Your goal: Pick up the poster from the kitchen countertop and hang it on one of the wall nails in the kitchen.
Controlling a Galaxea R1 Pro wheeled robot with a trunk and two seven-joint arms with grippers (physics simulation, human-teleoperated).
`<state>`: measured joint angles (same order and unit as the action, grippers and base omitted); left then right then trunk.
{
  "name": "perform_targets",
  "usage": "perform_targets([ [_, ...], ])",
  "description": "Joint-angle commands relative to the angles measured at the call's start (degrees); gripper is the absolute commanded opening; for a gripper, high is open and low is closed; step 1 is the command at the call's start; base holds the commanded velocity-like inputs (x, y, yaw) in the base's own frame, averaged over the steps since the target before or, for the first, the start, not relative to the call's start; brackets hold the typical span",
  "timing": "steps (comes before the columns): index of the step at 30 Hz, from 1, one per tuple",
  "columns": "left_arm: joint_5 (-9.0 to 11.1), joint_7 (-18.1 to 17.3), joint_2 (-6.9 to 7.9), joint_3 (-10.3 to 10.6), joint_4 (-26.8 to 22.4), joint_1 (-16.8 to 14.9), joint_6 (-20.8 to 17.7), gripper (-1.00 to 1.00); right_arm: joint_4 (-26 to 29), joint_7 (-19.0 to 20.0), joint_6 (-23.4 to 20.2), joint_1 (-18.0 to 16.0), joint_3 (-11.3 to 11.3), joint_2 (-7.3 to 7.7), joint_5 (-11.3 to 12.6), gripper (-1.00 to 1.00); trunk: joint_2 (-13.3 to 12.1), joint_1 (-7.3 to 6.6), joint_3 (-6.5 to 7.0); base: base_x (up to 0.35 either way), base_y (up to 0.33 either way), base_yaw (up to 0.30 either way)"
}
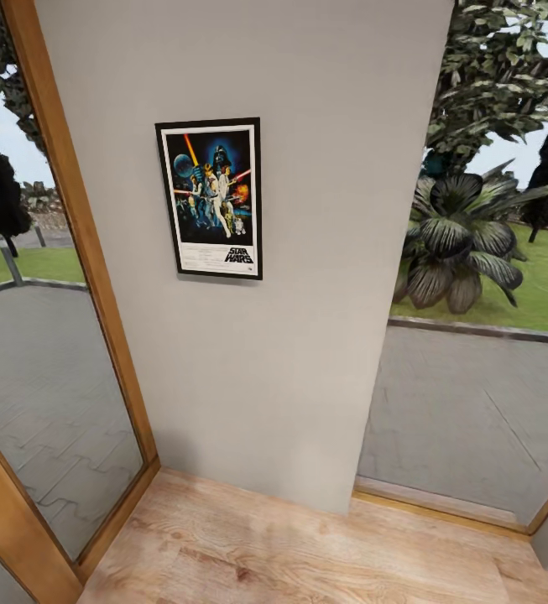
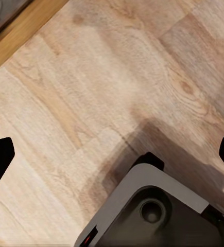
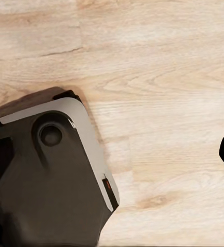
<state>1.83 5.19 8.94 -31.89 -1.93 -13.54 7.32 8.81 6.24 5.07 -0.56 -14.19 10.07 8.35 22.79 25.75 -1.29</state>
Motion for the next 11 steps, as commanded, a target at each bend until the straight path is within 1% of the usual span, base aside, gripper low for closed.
perform_targets([
  [1, 0.19, 0.15, -0.03, 0.16, 0.09, -0.07, 0.23, 1.00, -0.09, 0.37, 0.21, -0.06, -0.13, -0.15, 0.60, 1.00, 0.13, 0.03, -0.13, 0.000, 0.000, 0.000],
  [5, 0.19, 0.17, -0.13, 0.16, 0.09, -0.07, 0.19, 1.00, -0.08, 0.35, 0.21, -0.06, -0.13, -0.63, 0.61, 1.00, 0.13, 0.03, -0.13, 0.000, 0.000, 0.000],
  [11, 0.19, 0.17, -0.15, 0.16, 0.09, -0.08, 0.15, 1.00, -0.07, 0.37, 0.21, -0.06, -0.13, -0.74, 0.61, 1.00, 0.13, 0.03, -0.13, 0.000, 0.000, 0.000],
])
